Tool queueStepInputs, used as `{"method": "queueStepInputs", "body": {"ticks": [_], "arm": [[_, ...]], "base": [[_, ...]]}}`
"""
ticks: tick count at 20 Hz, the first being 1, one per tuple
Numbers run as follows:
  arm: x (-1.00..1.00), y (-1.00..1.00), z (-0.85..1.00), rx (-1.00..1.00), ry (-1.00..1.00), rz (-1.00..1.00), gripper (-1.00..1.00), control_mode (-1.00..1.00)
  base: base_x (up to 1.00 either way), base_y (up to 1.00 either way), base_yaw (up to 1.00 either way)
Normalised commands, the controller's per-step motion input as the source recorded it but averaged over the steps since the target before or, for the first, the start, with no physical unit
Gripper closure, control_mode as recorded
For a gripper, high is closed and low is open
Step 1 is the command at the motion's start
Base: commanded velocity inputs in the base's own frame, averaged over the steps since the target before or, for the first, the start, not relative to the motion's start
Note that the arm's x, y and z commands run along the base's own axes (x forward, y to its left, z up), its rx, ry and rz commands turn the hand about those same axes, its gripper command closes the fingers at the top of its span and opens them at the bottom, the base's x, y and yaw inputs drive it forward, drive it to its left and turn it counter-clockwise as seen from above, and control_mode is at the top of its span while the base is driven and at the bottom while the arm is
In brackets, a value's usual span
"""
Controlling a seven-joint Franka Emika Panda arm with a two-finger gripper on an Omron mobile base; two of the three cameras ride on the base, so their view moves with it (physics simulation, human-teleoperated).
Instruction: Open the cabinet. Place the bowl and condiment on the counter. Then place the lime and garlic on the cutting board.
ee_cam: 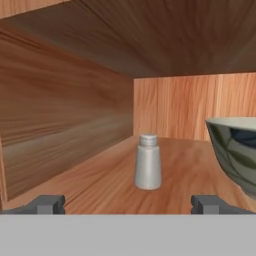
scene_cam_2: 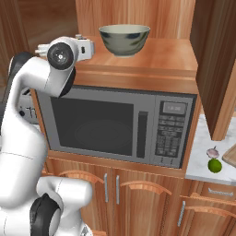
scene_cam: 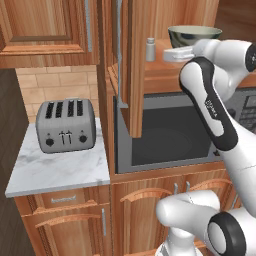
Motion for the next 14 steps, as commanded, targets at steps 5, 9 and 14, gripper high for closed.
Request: {"method": "queueStepInputs", "body": {"ticks": [5,9,14], "arm": [[0.3,0.0,0.0,0.0,0.0,0.0,-1.0,-1.0],[0.3,0.0,0.0,0.0,0.0,0.0,-1.0,-1.0],[0.3,0.0,0.0,-0.01,0.0,0.0,-1.0,-1.0]], "base": [[0.0,0.0,0.0],[0.0,0.0,0.0],[0.0,0.0,0.0]]}}
